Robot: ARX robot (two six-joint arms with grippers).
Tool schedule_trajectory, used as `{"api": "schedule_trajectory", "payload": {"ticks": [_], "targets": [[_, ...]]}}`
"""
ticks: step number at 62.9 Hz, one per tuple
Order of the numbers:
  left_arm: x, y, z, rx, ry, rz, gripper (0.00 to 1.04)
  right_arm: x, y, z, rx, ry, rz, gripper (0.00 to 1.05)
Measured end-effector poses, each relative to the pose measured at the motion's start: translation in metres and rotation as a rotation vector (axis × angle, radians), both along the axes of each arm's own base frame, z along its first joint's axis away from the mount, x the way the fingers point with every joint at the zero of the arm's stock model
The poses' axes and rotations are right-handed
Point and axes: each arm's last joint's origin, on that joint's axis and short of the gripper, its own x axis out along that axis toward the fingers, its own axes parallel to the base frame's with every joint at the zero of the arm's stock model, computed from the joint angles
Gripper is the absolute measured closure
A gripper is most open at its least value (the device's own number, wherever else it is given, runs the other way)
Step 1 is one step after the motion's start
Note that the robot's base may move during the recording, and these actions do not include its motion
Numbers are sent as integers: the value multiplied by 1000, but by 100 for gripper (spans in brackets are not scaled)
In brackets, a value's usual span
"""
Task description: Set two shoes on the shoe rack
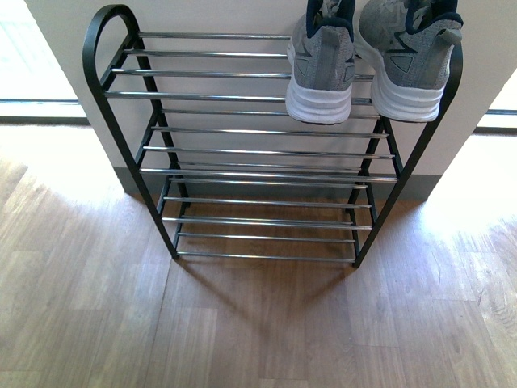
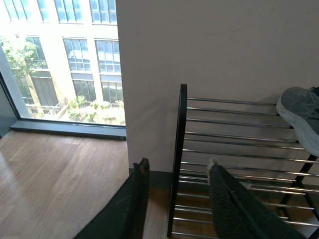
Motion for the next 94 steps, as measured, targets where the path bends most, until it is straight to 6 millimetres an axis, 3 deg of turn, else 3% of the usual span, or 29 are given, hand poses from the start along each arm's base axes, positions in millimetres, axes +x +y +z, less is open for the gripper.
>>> {"api": "schedule_trajectory", "payload": {"ticks": [9,16,94], "targets": [[0,0,0,0,0,0,36,0,0,0,0,0,0,9],[0,0,0,1,0,0,8,0,0,0,0,0,0,9],[0,0,0,2,0,0,9,0,0,0,0,0,0,9]]}}
